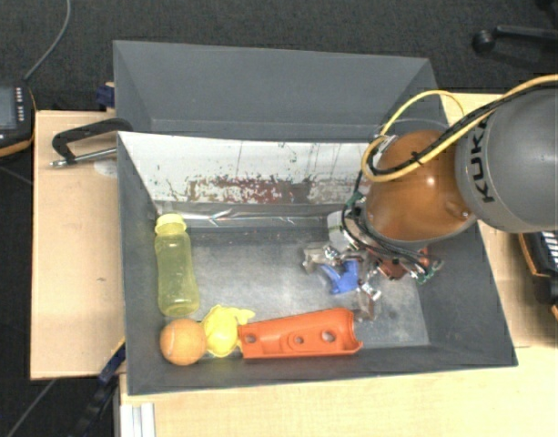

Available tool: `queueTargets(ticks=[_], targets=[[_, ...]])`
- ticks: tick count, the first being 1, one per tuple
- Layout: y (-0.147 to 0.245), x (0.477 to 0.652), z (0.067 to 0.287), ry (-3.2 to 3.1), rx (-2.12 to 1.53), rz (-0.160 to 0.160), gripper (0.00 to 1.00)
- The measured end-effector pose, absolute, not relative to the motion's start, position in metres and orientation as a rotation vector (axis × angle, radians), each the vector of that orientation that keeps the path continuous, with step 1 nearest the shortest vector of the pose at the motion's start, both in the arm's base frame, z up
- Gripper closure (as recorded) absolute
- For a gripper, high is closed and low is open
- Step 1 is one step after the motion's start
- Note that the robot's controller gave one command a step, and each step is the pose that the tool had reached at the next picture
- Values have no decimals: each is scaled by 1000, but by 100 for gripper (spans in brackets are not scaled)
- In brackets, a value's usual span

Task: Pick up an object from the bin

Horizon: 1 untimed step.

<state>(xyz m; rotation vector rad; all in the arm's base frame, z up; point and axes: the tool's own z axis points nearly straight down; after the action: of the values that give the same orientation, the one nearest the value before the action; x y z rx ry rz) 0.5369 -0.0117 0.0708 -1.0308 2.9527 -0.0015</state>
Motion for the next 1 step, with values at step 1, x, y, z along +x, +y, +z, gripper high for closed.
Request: queueTargets(ticks=[1], targets=[[-12,537,71,2953,-1031,-1,0]])
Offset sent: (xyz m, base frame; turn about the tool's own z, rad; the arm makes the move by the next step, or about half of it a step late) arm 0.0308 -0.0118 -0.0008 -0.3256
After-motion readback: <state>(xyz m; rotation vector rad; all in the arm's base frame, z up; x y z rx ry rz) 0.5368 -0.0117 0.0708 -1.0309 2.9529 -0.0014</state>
